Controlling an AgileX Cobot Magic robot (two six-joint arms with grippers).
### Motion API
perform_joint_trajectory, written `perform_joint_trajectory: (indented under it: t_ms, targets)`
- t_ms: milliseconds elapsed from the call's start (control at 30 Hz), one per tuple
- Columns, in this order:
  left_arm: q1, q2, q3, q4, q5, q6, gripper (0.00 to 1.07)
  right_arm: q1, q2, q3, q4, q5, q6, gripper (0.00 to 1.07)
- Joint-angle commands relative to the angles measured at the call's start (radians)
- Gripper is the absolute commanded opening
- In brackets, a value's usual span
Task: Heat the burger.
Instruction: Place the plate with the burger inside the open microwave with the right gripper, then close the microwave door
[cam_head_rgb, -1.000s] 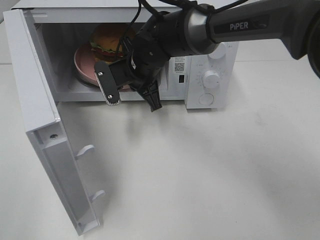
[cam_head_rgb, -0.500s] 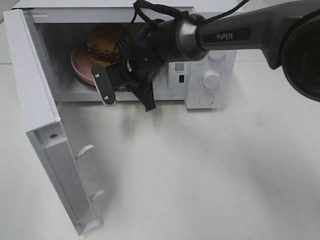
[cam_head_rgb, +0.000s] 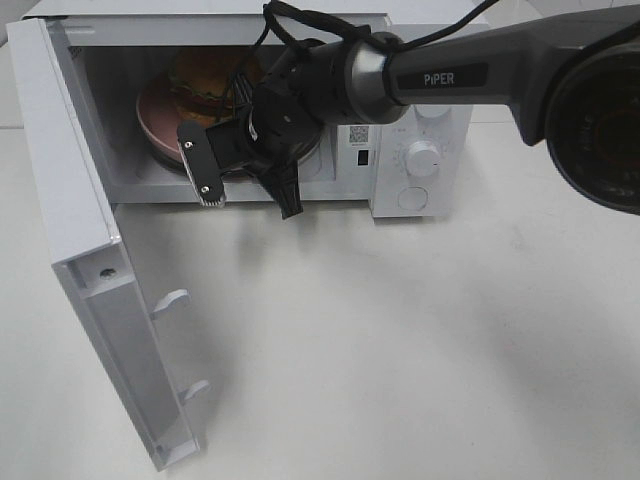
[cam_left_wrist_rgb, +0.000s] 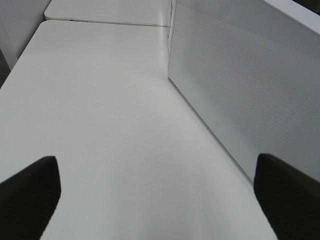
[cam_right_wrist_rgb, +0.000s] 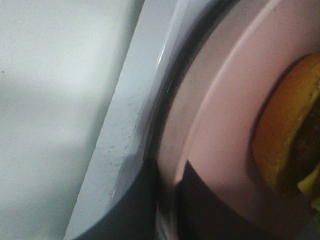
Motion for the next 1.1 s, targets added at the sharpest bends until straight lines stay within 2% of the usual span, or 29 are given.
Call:
perform_joint_trajectory:
  t_ms: [33,367,633,700,900,1067,1100]
  targets:
    - [-0.002,-0.016,0.003,0.004,0.004,0.000,0.98,-0.003,-0.009,-0.019,-0.021,-0.060,0.020,0.05]
    - [-0.002,-0.016,0.003,0.004,0.004,0.000,0.98,-0.003,-0.009,-0.019,-0.022,0.011,0.083,0.13]
    - [-0.002,-0.016,0.003,0.004,0.004,0.000,0.98,-0.002,-0.010,-0.019,-0.025,0.032,0.083,0.26]
    - [-0.002,-0.016,0.003,0.004,0.004,0.000,0.98,-0.001,-0.010,-0.019,-0.024,0.032,0.088,0.33]
    - [-0.002,-0.016,0.003,0.004,0.004,0.000,0.98,-0.001,-0.011,-0.016,-0.021,0.032,0.099,0.40]
    - [-0.002,-0.016,0.003,0.004,0.004,0.000,0.98,0.000,-0.031,0.019,-0.021,0.023,0.103,0.44]
    - [-0.002,-0.016,0.003,0.004,0.004,0.000,0.98,0.000,-0.046,0.046,-0.021,0.009,0.102,0.48]
